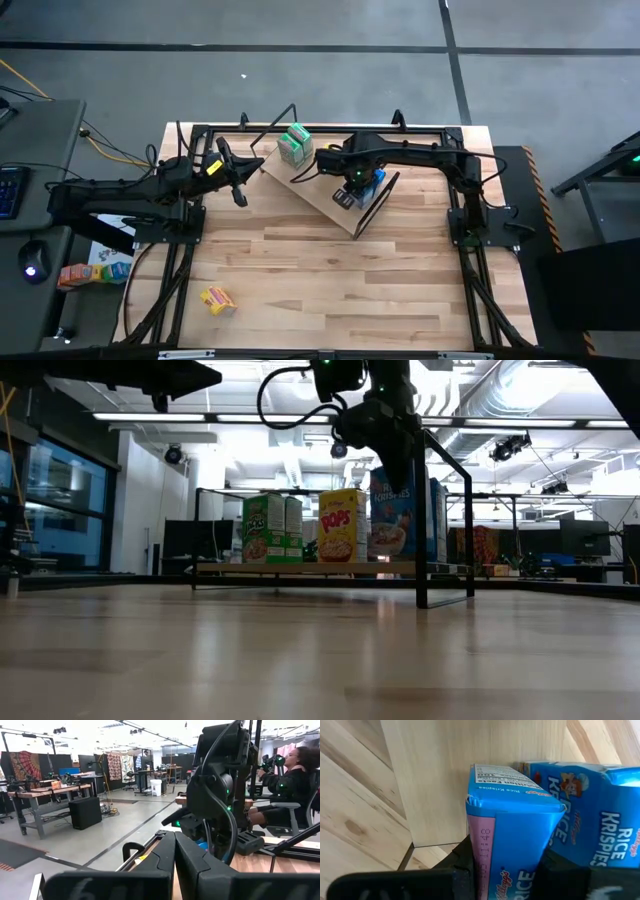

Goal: Stack cereal on shelf
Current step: Put the blue cereal box on the shelf aligned with the other blue cereal box

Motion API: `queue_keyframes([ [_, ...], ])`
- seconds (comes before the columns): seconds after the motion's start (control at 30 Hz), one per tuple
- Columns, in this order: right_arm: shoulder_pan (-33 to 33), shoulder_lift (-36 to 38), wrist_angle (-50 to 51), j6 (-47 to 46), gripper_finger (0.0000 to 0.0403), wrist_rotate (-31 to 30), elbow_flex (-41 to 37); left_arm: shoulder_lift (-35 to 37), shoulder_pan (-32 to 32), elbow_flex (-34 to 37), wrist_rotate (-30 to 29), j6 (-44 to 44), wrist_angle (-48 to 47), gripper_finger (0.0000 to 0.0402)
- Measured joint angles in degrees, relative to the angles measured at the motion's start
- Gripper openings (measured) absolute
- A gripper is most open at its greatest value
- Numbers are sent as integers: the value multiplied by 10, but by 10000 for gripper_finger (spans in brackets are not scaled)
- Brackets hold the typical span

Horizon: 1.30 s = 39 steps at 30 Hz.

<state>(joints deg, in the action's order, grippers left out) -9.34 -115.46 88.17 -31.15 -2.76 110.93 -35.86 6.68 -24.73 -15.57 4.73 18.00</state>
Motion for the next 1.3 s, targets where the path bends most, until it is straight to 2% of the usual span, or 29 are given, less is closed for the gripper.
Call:
queue_keyframes([
  [0.4,17,-2,1,-20,78,-1,0,0,0,0,0,0,-2,0],
  [0.67,28,-2,-1,-31,80,-23,-1,-2,0,0,0,0,-3,0],
  [1.3,28,-2,2,-36,165,-28,-1,-3,0,0,0,0,-2,0],
])
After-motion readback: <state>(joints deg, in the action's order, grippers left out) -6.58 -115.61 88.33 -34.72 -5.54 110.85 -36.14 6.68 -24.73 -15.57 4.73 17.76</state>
